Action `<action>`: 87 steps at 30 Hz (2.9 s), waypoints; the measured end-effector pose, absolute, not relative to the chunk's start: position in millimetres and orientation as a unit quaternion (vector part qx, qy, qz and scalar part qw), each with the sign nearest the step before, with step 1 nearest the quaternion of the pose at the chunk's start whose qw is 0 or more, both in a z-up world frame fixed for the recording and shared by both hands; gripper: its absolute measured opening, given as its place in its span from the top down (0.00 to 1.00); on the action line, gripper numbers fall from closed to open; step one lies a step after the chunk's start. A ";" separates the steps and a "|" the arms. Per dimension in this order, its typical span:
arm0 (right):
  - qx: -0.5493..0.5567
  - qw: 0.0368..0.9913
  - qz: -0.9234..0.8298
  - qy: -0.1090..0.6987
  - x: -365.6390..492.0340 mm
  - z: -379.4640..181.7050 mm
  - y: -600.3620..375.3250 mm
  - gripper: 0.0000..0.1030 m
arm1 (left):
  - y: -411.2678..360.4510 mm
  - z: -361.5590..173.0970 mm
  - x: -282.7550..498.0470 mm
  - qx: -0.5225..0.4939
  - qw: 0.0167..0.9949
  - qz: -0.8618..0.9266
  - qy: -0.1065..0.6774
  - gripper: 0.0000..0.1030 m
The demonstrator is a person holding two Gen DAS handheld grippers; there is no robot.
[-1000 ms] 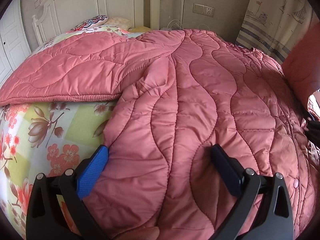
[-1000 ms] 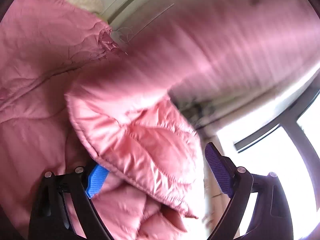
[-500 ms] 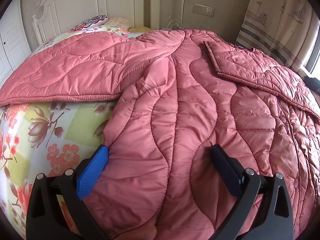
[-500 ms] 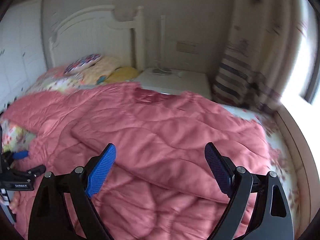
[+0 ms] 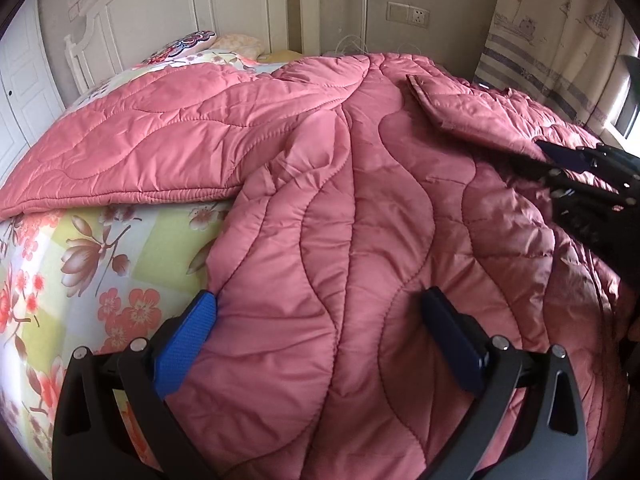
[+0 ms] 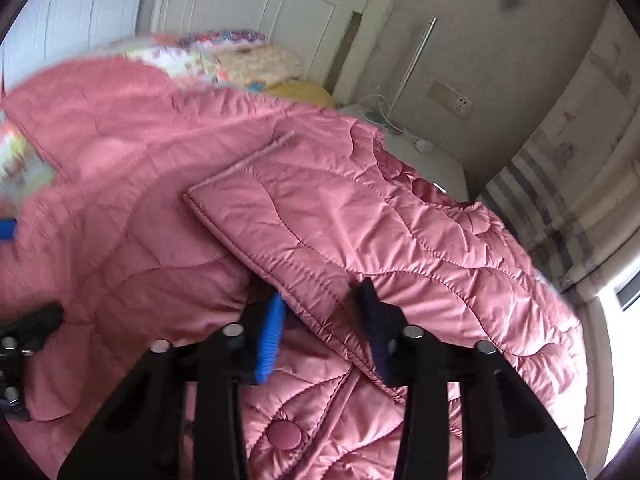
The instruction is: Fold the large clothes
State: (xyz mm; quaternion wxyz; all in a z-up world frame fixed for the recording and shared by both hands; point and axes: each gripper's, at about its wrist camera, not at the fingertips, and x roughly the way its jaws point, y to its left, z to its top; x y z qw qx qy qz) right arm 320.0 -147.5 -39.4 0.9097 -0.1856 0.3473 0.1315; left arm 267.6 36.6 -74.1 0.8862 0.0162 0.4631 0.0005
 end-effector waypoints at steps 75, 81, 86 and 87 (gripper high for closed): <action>0.029 0.894 -0.075 0.440 332.6 -27.3 -419.4 0.48 | -59.0 -70.6 386.1 0.013 0.887 -0.147 0.438 0.02; -0.005 0.912 -0.053 0.408 302.2 -15.4 -388.9 0.48 | -57.4 -70.5 386.3 0.012 0.887 -0.148 0.437 0.02; -0.010 0.900 -0.065 0.430 301.0 -30.1 -387.1 0.48 | -57.4 -70.6 386.4 0.010 0.887 -0.149 0.437 0.02; -0.007 0.903 -0.072 0.424 297.5 -24.9 -385.3 0.48 | -57.9 -70.9 386.0 0.010 0.887 -0.149 0.437 0.02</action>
